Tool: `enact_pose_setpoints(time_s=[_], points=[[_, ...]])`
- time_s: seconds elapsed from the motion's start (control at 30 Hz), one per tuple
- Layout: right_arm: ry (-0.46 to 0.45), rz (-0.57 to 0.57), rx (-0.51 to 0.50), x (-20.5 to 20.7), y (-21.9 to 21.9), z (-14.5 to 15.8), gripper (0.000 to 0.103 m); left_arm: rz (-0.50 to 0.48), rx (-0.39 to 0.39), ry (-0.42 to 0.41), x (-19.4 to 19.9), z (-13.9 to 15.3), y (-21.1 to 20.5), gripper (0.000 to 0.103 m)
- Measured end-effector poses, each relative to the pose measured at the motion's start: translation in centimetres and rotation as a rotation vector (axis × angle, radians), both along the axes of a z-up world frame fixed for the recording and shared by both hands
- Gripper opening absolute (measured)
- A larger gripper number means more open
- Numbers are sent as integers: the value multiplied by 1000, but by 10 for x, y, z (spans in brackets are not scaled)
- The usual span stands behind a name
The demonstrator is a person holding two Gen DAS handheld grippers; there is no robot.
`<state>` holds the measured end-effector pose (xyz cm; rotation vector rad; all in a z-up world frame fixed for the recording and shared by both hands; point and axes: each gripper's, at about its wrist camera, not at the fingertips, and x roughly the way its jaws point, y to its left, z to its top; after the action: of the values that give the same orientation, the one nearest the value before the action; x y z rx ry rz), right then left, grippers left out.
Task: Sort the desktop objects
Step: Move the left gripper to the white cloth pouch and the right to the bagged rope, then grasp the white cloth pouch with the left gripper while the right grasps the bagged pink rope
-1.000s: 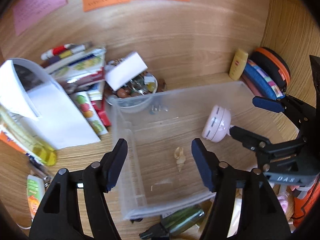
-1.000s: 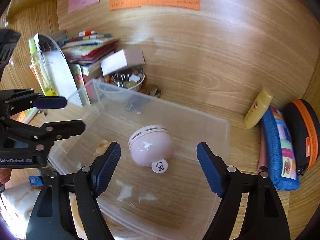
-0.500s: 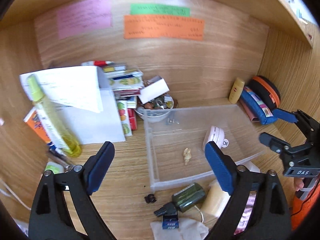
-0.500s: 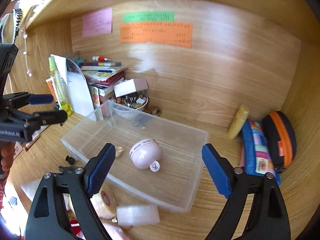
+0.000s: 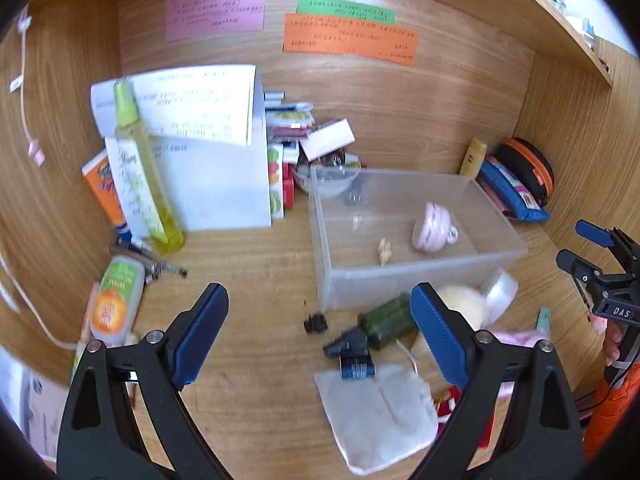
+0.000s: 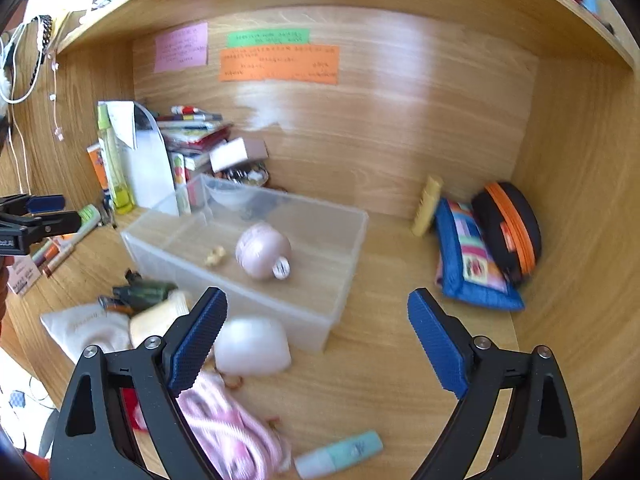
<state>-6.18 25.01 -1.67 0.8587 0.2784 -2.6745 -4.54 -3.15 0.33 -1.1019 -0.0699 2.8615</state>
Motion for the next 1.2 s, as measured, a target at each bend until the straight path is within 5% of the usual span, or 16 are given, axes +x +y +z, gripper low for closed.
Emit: enact_pose_setpoints(time_s=[0.33,0.5,0.63,1.0,1.2], points=[[-103,-75,-66,31,35,-34,91,-15,41,-70,38,-37,10,93],[-134,-13,-76,49,28,-45,91,-15,71,-103,51,-50,16,93],[-141,80,-32,64,11,-50,91,-32,93,-122,57,-56,22,93],[-217,298,173,52,-39,-70,91,-86,2,-180,45,-78,47,93],[-291,400,266,35,-57,-85,91,-92,46,-216,29,-86,43,94]])
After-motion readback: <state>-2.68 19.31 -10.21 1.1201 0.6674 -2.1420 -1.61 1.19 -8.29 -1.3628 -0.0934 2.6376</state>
